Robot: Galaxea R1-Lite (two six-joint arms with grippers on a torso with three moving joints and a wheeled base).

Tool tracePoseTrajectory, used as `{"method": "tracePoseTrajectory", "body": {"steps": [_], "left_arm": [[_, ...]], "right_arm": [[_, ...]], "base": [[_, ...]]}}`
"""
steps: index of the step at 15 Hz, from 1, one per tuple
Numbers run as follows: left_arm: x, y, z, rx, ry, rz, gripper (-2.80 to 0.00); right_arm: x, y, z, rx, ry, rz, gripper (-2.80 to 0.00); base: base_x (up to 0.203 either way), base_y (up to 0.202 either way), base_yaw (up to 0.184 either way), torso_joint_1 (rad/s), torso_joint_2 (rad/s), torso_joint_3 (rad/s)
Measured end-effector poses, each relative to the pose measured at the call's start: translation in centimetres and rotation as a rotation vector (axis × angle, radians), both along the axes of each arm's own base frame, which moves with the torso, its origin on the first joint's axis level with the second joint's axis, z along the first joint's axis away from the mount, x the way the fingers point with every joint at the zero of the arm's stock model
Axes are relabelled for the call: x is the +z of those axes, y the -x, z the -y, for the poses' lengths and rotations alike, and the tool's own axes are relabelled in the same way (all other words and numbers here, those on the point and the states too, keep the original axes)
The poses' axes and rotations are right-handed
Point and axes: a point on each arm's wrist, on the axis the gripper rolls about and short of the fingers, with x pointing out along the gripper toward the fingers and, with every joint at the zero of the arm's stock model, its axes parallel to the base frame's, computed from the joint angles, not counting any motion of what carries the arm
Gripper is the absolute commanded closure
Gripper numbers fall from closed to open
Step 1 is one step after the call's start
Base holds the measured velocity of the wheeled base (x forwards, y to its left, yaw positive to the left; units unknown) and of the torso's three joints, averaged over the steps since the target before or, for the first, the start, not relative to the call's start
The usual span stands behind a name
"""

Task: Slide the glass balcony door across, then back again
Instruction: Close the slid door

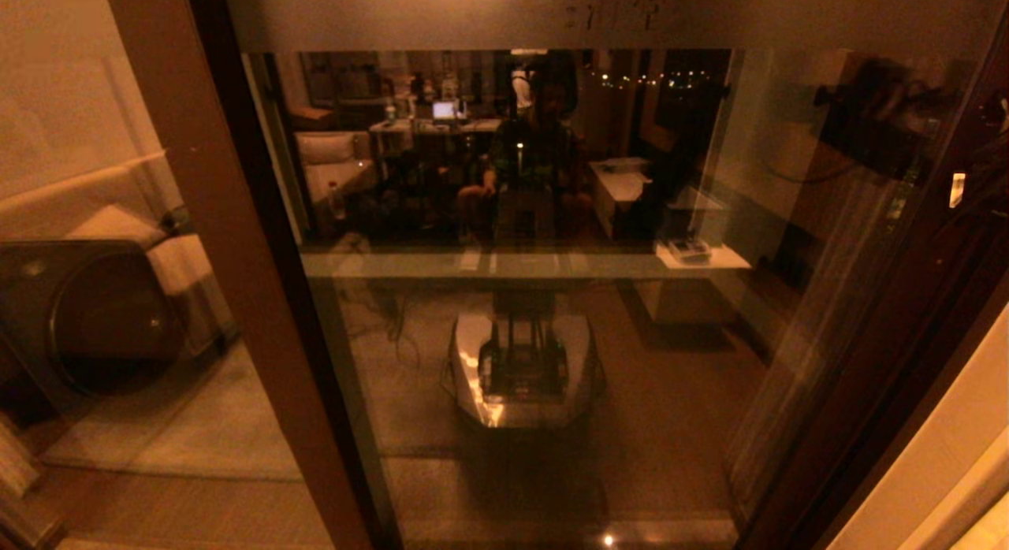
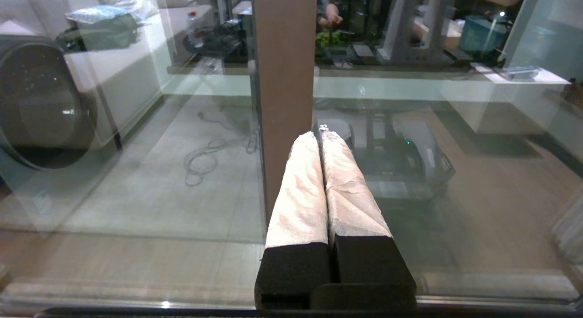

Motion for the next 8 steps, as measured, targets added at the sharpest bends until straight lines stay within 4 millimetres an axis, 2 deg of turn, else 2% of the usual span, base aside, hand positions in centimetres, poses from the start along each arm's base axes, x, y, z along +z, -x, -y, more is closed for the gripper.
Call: {"method": "tracePoseTrajectory", "body": {"steps": [8], "left_arm": [[0.0, 0.0, 0.0, 0.0, 0.0, 0.0, 0.0]], "right_arm": [[-0.05, 0.02, 0.35, -0.009, 0.003, 0.004, 0.0]], "base": [[0.0, 0.0, 0.0, 0.0, 0.0, 0.0]]}}
